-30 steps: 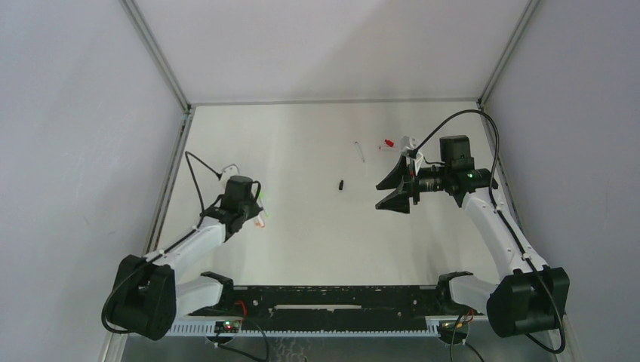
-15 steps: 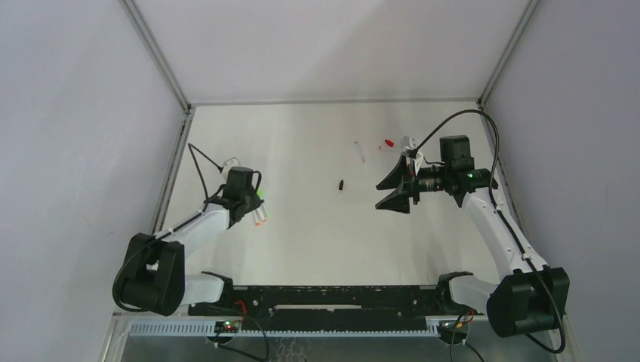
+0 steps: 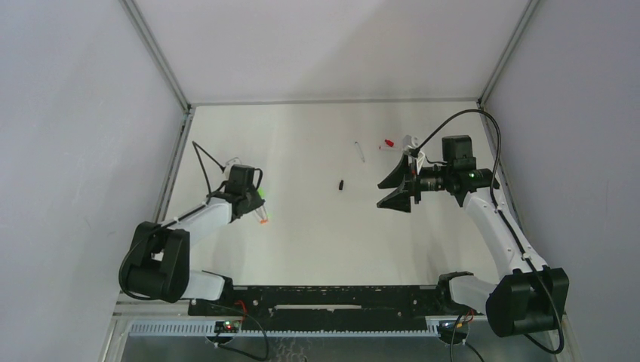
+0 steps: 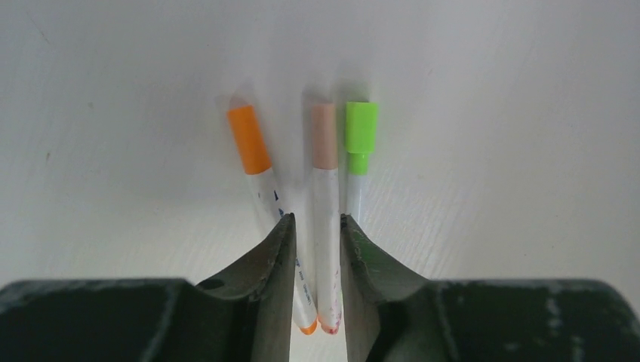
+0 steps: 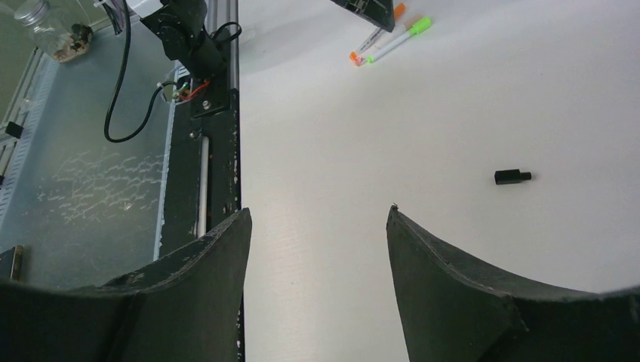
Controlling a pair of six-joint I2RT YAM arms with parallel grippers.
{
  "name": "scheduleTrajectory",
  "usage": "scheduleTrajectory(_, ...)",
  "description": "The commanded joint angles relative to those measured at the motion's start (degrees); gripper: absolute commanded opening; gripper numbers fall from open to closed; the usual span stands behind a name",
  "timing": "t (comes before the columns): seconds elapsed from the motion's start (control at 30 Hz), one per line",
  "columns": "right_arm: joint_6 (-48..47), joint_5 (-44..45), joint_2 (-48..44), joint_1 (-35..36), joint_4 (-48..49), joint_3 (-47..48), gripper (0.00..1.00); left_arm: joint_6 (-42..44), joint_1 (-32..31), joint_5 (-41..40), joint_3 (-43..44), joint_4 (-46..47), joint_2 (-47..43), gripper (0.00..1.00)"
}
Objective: Insert the pens into the pen caps
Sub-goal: Place the pen at the center of the board.
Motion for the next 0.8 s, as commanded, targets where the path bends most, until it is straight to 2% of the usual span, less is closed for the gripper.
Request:
scheduleTrajectory(0.0, -0.8, -0.8, -1.0, -0.6, 0.7, 0.0, 0.73, 1.3, 0.6, 0.5, 2.5, -1.4, -3.4, 0.31)
scheduleTrajectory(0.17, -0.9, -0.9, -1.3, -1.6, 0.6, 0.0, 0.73, 1.7, 0.5, 2.3, 1.7, -2.8, -9.6, 0.33)
scheduleTrajectory(0.3, -0.8, -1.2, -2.0, -3.7, 0.6, 0.0, 0.73, 3.0, 0.5, 9.0, -0.1, 0.5, -17.1, 0.37)
scheduleTrajectory(0.37, -1.1, -1.2, -2.6, -5.0, 0.4, 0.0, 0.73, 3.0, 0.6, 15.4, -2.1, 5.9, -21.2, 0.42)
scheduleTrajectory(0.43, -1.3, -1.1, -3.2, -5.7, 0.1, 0.0, 0.73, 2.0, 0.5, 22.9, -4.8, 14.3, -24.9, 0.54)
scheduleTrajectory(0.5, -1.5, -1.0, -3.6, -8.0, -0.2, 0.0, 0.73, 0.0, 0.5, 28.5, -6.8, 22.1, -27.4, 0.58)
scheduleTrajectory(0.67, -2.6, 0.1, -4.2, -10.8, -0.9, 0.0, 0.73, -3.8, 0.5, 37.7, -5.9, 33.8, -27.5, 0.62)
scheduleTrajectory(0.77, -2.2, 1.7, -4.4, -13.1, -0.2, -0.5, 0.73, -9.3, 0.5, 40.3, -6.3, 40.9, -27.6, 0.63)
